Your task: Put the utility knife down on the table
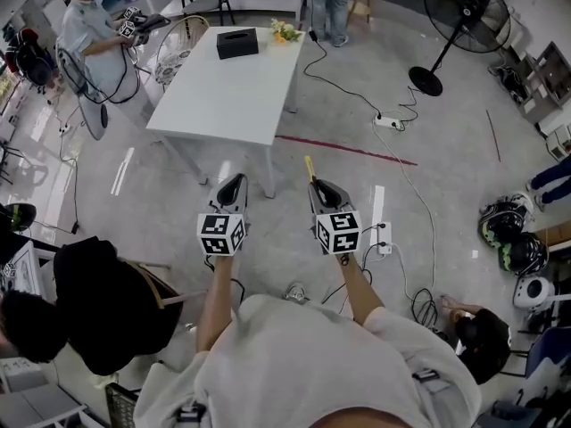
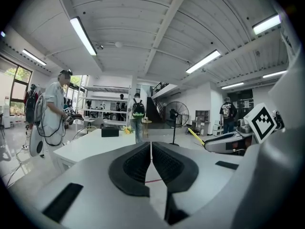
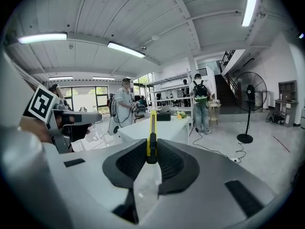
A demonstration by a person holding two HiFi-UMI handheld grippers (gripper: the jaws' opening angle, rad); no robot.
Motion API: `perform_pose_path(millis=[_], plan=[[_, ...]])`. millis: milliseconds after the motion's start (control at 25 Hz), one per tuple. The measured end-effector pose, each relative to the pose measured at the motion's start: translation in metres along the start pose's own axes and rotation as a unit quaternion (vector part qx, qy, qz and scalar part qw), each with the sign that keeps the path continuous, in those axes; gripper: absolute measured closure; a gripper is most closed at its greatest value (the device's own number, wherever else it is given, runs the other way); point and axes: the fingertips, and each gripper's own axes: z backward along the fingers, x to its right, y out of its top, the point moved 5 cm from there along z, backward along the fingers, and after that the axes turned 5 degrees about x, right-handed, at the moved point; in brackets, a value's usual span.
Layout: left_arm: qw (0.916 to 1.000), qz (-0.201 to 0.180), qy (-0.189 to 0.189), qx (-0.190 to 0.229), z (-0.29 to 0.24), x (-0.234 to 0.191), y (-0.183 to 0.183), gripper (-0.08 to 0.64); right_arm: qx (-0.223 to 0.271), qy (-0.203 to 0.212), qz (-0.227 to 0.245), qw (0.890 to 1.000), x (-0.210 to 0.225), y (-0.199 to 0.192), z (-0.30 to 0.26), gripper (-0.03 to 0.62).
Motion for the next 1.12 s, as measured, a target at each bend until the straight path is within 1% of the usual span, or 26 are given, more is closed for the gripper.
perform_pose_path(millis=[280,600,840,1120], plan=[[0.9999,0.008,0.0,-0.012,-0.021,0.004,-0.011,0.531,-0.011,0.001,-0.003,1.0,0.021,-0.005,-0.013,0.509],[0.9998,0.014,-0.014,-0.008,-0.068,-0.016,-0.015,0.531,-0.014,-0.007,0.008,1.0,0.039,0.002,-0.052,0.509],[0.9992,0.016,-0.037,-0.003,-0.119,-0.044,-0.01,0.531,-0.013,-0.023,0.01,1.0,0.051,0.014,-0.098,0.509],[0.9978,0.021,-0.062,-0.006,-0.18,-0.095,0.004,0.531,-0.023,-0.045,0.007,0.999,0.059,0.035,-0.165,0.509]])
